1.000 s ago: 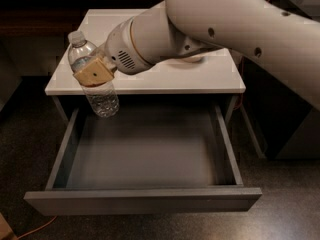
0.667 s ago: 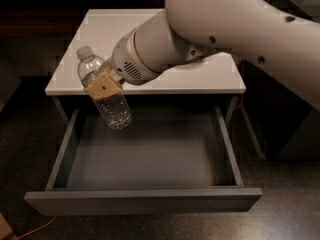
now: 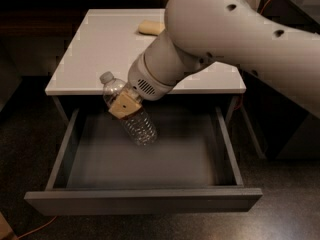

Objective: Place water bottle into top drawer

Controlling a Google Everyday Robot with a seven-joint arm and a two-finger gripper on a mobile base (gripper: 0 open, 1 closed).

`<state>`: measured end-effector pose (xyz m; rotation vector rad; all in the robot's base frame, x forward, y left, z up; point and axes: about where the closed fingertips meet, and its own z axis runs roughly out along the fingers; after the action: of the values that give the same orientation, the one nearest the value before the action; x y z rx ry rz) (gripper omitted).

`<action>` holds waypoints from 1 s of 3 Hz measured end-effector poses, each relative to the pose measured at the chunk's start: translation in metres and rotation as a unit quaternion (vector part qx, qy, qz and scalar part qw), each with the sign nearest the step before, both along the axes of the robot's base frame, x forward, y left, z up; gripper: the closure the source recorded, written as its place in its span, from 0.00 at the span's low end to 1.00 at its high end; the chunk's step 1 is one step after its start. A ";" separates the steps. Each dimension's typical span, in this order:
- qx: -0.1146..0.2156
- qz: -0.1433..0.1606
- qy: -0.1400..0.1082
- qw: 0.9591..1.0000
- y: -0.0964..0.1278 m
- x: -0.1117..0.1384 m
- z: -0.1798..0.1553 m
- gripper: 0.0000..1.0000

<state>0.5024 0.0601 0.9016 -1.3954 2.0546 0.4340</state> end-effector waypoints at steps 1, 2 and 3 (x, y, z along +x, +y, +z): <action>-0.061 -0.003 0.040 0.997 -0.015 -0.008 -0.025 1.00; -0.061 -0.003 0.039 0.997 -0.015 -0.008 -0.025 1.00; -0.099 -0.006 0.063 0.993 -0.018 -0.006 -0.050 1.00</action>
Offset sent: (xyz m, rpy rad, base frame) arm -0.0042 -0.0121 -0.0216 -0.0943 0.0640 -0.0071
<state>0.4966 0.0420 0.8513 -1.5046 2.2577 0.3268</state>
